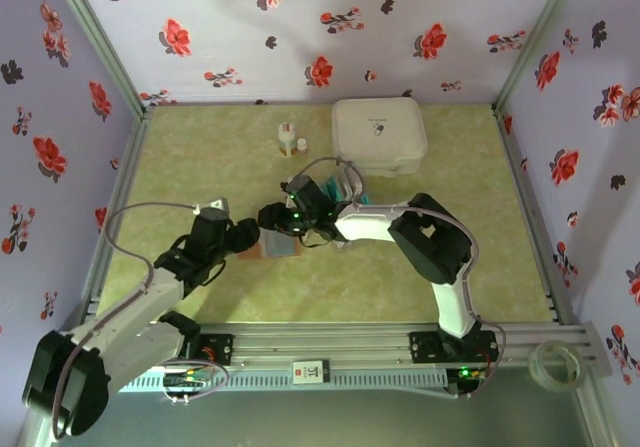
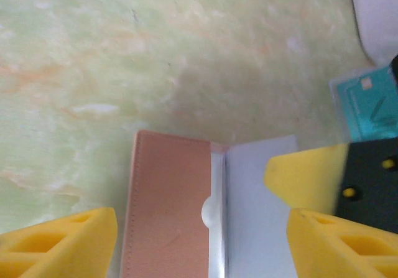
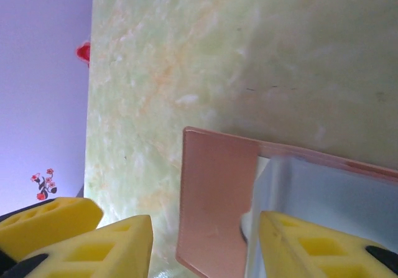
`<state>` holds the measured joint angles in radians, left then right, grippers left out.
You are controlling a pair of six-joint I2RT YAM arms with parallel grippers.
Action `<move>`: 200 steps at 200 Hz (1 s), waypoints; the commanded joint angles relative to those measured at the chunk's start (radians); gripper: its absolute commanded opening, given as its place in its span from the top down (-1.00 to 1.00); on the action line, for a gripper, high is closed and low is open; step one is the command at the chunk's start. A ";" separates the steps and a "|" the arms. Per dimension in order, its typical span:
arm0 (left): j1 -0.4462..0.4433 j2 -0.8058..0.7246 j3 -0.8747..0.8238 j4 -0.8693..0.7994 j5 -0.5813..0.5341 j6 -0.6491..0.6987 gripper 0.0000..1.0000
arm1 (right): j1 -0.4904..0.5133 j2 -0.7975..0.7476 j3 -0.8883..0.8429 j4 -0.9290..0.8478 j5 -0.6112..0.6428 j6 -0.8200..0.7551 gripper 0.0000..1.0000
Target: Put the credit cards into the card holder
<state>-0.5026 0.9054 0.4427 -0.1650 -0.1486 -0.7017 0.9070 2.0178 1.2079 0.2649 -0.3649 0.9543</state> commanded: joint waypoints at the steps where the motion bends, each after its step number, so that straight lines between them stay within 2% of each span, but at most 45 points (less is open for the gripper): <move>1: 0.014 -0.023 0.033 -0.100 -0.037 -0.023 -0.49 | 0.024 0.056 0.059 0.024 -0.017 0.038 0.04; 42: 0.014 -0.018 0.037 -0.114 -0.034 -0.022 -0.54 | 0.049 0.144 0.122 0.041 -0.018 0.068 0.04; 67: 0.015 -0.008 0.034 -0.109 -0.022 -0.018 -0.74 | 0.046 0.149 0.126 0.053 -0.037 0.077 0.04; 117: 0.015 0.033 0.028 -0.090 -0.008 -0.015 -0.86 | 0.016 0.006 0.085 -0.012 -0.045 0.006 0.02; 136: 0.014 0.057 0.035 -0.079 0.007 -0.012 -0.99 | 0.001 -0.073 0.053 -0.077 -0.022 -0.053 0.00; 200: 0.015 0.096 0.060 -0.077 0.021 -0.001 -0.99 | -0.044 -0.246 -0.077 -0.267 0.126 -0.209 0.01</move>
<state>-0.4915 0.9947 0.4828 -0.2115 -0.1303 -0.7231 0.8791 1.8278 1.1816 0.0753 -0.3168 0.8314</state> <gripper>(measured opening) 0.997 0.500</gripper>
